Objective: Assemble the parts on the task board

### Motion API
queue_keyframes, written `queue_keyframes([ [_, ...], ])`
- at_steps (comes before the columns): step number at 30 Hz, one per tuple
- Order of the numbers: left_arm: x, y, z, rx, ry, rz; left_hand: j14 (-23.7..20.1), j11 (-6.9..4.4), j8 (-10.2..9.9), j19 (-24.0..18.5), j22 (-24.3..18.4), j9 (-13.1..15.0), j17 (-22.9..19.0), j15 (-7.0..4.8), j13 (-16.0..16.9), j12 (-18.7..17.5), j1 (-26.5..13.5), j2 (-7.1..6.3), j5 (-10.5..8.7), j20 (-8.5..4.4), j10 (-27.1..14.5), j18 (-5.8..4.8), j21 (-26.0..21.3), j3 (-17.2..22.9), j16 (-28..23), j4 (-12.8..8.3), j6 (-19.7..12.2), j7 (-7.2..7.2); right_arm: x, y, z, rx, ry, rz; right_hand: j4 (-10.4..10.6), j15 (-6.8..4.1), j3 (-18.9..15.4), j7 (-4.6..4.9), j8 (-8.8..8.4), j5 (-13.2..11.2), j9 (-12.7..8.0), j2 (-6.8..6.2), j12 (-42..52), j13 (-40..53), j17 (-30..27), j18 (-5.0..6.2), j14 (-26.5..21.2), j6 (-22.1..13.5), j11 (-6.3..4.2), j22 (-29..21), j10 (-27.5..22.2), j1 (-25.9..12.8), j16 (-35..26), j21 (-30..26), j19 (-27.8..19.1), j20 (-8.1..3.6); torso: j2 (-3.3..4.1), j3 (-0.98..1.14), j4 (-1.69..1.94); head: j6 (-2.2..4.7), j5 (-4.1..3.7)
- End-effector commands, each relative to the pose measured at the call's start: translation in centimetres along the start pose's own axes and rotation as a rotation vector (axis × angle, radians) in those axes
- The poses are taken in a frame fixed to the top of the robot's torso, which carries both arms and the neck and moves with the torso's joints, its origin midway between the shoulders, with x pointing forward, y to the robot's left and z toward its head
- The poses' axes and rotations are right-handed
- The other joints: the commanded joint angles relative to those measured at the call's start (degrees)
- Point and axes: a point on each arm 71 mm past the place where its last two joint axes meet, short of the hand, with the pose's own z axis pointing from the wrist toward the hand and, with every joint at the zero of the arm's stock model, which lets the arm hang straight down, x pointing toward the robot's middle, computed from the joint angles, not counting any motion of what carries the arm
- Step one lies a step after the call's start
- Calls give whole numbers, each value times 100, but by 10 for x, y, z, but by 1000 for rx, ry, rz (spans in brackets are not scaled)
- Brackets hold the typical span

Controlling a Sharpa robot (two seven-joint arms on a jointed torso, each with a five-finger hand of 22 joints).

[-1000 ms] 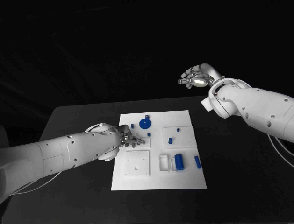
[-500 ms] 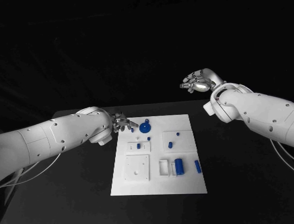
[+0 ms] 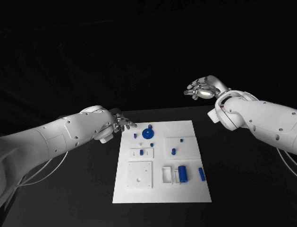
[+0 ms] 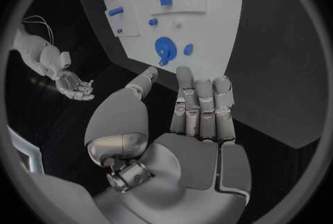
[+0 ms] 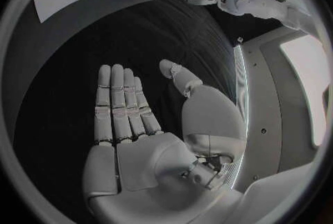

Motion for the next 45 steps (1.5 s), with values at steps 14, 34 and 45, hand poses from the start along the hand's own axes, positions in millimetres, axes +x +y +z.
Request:
queue_keyframes([
  [14, 12, -7, 15, 3, 80, 47, -7, 40, -65, -22, 2, -95, -5, 43, -6, -59, -103, 40, -69, -642, -33, -82, -54, -26, -16, 104, -83, 27, 6, 8, -2, -26, 25, 11, -10, 24, -31, 29, 37, 20, -9, 11, -25, -16, -3, 86, 30, -9, -5, -5, 51, 57, -42, -34, 8, 38, 157, 2, -65, 73, 57],
  [34, 20, 6, 24, -42, 72, 44, -20, 55, -101, -30, 18, -171, 0, 54, 1, -67, -138, 87, -85, -647, -48, -84, -63, -58, -7, 152, -130, 44, 10, 13, -4, -39, 34, 19, -6, 23, -35, 29, 39, 24, -13, 9, -25, -28, -1, 86, 32, -8, -5, -3, 54, 56, -48, -38, 10, 39, 207, -11, -86, 110, 44],
  [45, 23, 8, 26, -49, 77, 45, -25, 58, -100, -34, 31, -206, 5, 57, 10, -64, -106, 183, -78, -649, -52, -85, -65, -72, 1, 140, -132, 47, 11, 15, -4, -42, 37, 21, -5, 23, -37, 29, 40, 25, -15, 9, -24, -35, 0, 86, 34, -7, -6, -2, 56, 56, -51, -41, 12, 39, 211, -13, -89, 110, 34],
])
